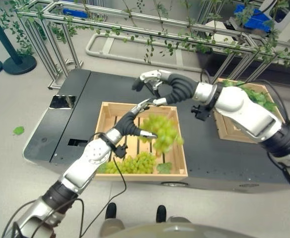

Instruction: Pick up the fruits from the basket on one side to the basket on the other side

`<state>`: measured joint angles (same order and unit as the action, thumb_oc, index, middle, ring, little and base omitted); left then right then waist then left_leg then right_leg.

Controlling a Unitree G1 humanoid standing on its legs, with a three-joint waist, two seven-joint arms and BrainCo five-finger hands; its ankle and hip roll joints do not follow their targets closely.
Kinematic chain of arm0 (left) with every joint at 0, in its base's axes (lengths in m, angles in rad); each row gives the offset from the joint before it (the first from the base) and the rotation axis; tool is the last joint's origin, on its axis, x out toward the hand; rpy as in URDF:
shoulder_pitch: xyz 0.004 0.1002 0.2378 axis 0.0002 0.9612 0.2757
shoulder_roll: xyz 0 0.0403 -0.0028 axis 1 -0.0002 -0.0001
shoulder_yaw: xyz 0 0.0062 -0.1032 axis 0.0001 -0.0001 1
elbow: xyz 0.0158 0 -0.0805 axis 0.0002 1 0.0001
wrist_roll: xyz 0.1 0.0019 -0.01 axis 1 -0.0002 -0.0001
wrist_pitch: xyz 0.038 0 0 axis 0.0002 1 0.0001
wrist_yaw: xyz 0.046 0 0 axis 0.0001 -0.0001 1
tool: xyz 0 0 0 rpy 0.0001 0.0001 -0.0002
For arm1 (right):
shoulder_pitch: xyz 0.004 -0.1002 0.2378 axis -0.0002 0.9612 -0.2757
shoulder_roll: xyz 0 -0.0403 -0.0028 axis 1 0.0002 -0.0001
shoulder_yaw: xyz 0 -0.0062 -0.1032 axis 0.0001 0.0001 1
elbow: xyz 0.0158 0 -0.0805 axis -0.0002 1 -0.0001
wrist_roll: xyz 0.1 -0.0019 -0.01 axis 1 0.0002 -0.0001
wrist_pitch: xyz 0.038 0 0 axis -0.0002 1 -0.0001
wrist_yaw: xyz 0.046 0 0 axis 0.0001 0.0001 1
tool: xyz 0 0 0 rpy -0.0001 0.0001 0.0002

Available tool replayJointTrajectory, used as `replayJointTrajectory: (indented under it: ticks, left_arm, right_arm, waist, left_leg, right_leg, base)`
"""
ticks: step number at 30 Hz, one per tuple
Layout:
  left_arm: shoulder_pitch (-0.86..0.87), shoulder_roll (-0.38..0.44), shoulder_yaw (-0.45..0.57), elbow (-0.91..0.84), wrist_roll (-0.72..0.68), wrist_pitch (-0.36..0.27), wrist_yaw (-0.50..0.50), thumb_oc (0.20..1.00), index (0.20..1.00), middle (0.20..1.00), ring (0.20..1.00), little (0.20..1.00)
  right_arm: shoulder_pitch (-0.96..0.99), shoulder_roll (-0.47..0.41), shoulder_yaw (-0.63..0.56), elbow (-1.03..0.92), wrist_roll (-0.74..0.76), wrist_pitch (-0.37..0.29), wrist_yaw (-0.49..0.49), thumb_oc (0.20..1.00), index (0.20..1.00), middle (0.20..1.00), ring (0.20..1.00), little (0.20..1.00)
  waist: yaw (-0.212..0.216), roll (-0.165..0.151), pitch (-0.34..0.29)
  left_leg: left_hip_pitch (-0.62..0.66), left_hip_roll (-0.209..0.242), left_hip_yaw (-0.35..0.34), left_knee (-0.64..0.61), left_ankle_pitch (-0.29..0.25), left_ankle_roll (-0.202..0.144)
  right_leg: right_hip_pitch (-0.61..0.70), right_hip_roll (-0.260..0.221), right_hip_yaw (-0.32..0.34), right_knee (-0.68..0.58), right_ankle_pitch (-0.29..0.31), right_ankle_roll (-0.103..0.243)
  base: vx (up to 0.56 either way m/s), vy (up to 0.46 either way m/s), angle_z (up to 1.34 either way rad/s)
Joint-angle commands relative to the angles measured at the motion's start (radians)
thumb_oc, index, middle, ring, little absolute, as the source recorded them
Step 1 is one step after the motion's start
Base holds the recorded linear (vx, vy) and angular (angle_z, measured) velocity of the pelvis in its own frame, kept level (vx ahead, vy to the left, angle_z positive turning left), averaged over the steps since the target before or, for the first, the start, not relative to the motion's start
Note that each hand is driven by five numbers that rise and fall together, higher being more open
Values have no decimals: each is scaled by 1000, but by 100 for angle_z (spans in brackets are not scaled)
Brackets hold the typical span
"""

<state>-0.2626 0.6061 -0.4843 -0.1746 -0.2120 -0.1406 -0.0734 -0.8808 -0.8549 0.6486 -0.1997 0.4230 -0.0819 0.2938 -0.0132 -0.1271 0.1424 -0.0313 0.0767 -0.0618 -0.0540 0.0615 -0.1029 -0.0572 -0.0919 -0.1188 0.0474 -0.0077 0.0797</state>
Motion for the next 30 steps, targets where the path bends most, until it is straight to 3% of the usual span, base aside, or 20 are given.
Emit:
replayJointTrajectory:
  ticks: [1, 4, 5, 6, 7, 18, 20, 21, 22, 23, 24, 30]
  left_arm:
    - [-66, -19, 4, -10, -40, -38, 22, 1000, 1000, 1000, 1000, 1000]
    - [-75, -29, -8, -9, -53, -39, 19, 1000, 1000, 1000, 1000, 1000]
    - [-85, -39, -20, -8, -61, -36, 18, 715, 715, 715, 715, 715]
    - [-92, -50, -30, -3, -66, -34, 19, 219, 219, 219, 219, 219]
    - [-93, -51, -31, -3, -66, -34, 20, 200, 200, 200, 200, 200]
    - [-107, -61, -57, 18, -80, -30, 17, 200, 200, 200, 200, 200]
    - [-96, -51, -47, 18, -77, -31, 16, 564, 564, 564, 564, 564]
    - [-90, -43, -45, 15, -78, -30, 12, 1000, 1000, 1000, 1000, 1000]
    - [-81, -28, -36, 8, -78, -32, 7, 1000, 1000, 1000, 1000, 1000]
    - [-69, -15, -27, -2, -82, -34, 2, 1000, 1000, 1000, 1000, 1000]
    - [-58, -3, -16, -7, -84, -36, 1, 1000, 1000, 1000, 1000, 1000]
    - [59, 106, 109, -49, -97, -61, -5, 1000, 1000, 1000, 1000, 1000]
  right_arm:
    - [-91, 11, 29, -75, 44, -49, -22, 200, 200, 200, 200, 200]
    - [-91, 13, 31, -80, 50, -49, -22, 200, 200, 200, 200, 200]
    - [-94, 15, 32, -81, 52, -50, -24, 200, 200, 200, 200, 200]
    - [-94, 17, 34, -81, 54, -53, -25, 200, 200, 200, 200, 200]
    - [-94, 17, 34, -81, 54, -53, -25, 200, 200, 200, 200, 200]
    - [-124, 9, 47, -74, 55, -57, -40, 200, 200, 200, 200, 200]
    - [-114, -1, 35, -69, 52, -58, -44, 200, 200, 200, 200, 200]
    - [-110, -8, 32, -65, 45, -58, -45, 200, 200, 200, 200, 200]
    - [-109, -22, 28, -58, 31, -59, -48, 200, 200, 200, 200, 200]
    - [-98, -32, 18, -49, 28, -59, -50, 432, 432, 432, 432, 432]
    - [-86, -42, 11, -38, 27, -57, -52, 1000, 1000, 1000, 1000, 1000]
    - [34, -114, -98, 22, -22, -63, -80, 1000, 1000, 1000, 1000, 1000]
  waist:
    - [-11, -40, -34]
    - [-11, -40, -33]
    - [-13, -40, -34]
    - [-14, -40, -32]
    - [-14, -40, -32]
    - [-17, -40, -26]
    - [-18, -38, -28]
    - [-18, -37, -28]
    - [-18, -36, -28]
    - [-18, -35, -29]
    - [-18, -33, -29]
    - [-14, -25, -24]
  left_leg:
    - [2, -7, -2, 58, -86, 39]
    - [1, -7, -2, 59, -86, 39]
    - [1, -7, -3, 58, -86, 39]
    - [1, -7, -4, 58, -86, 39]
    - [0, -7, -4, 58, -86, 39]
    - [-4, -6, -3, 59, -86, 40]
    - [-2, -6, -2, 59, -86, 40]
    - [-2, -6, -2, 58, -87, 41]
    - [-2, -6, -2, 59, -87, 40]
    - [-2, -6, -2, 60, -87, 40]
    - [-2, -6, -1, 60, -87, 40]
    - [-3, -7, -1, 61, -86, 39]
  right_leg:
    - [-55, -43, 7, 92, -15, 68]
    - [-57, -43, 7, 93, -15, 68]
    - [-56, -43, 6, 93, -15, 68]
    - [-56, -43, 5, 93, -15, 68]
    - [-56, -43, 5, 93, -15, 68]
    - [-65, -41, 12, 99, -16, 67]
    - [-64, -41, 12, 99, -17, 68]
    - [-64, -41, 12, 99, -17, 68]
    - [-64, -41, 12, 100, -17, 68]
    - [-64, -41, 12, 101, -17, 69]
    - [-64, -41, 12, 100, -17, 69]
    - [-68, -42, 9, 103, -16, 71]
  base:
    - [0, 0, 0]
    - [0, 0, 0]
    - [0, 0, 0]
    - [0, 0, 0]
    - [0, 0, 0]
    - [0, 0, 0]
    - [0, 0, 0]
    - [0, 0, 0]
    - [0, 0, 0]
    - [0, 0, 0]
    - [0, 0, 0]
    - [0, 0, 0]
